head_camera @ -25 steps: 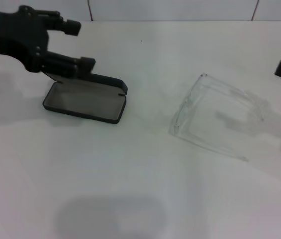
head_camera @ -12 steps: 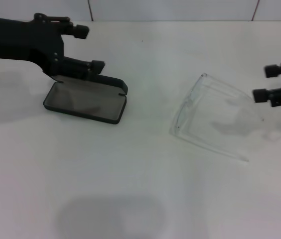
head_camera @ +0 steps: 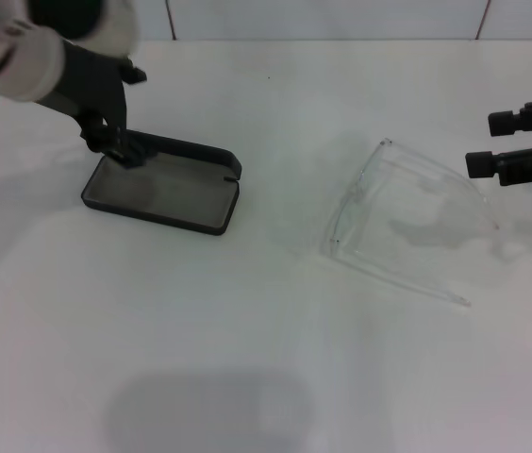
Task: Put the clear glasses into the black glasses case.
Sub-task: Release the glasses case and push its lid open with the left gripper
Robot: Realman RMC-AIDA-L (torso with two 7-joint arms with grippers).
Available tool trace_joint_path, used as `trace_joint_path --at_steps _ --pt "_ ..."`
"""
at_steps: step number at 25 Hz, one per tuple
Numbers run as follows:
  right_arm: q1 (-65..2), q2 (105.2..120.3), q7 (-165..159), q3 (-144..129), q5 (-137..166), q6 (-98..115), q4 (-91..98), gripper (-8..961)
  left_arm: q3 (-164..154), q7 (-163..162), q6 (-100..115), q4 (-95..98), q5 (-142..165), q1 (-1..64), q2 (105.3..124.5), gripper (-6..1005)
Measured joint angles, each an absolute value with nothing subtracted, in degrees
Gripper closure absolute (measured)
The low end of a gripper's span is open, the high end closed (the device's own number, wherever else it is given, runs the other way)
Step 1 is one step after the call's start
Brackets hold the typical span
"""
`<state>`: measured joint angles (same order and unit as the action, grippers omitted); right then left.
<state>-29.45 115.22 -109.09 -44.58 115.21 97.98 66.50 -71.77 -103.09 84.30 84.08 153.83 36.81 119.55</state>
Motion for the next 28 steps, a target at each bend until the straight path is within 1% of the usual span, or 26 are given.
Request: trace_joint_path --at_steps 6,12,18,23,28 --pt "-26.57 114.9 -108.36 -44.41 111.98 97.74 65.9 85 -80.21 -106.09 83.92 82.9 161.68 38.19 119.64 119" --pt "-25.69 114.74 -106.15 -41.62 110.0 98.0 63.78 84 -83.97 -106.62 83.23 82.18 162.22 39.25 119.46 120" --pt "-25.56 114.13 -104.7 -40.71 109.27 98.39 61.09 84 -86.82 -106.55 79.11 75.63 162.34 42.05 119.41 121" --pt "-24.99 114.05 -104.26 -40.67 109.11 98.51 60.01 84 -87.22 -106.25 75.78 70.04 162.4 44.26 119.19 132" --pt "-23.66 114.05 -103.21 -40.08 107.45 98.53 59.94 85 -87.33 -105.73 74.77 67.61 162.45 45.16 118.91 143"
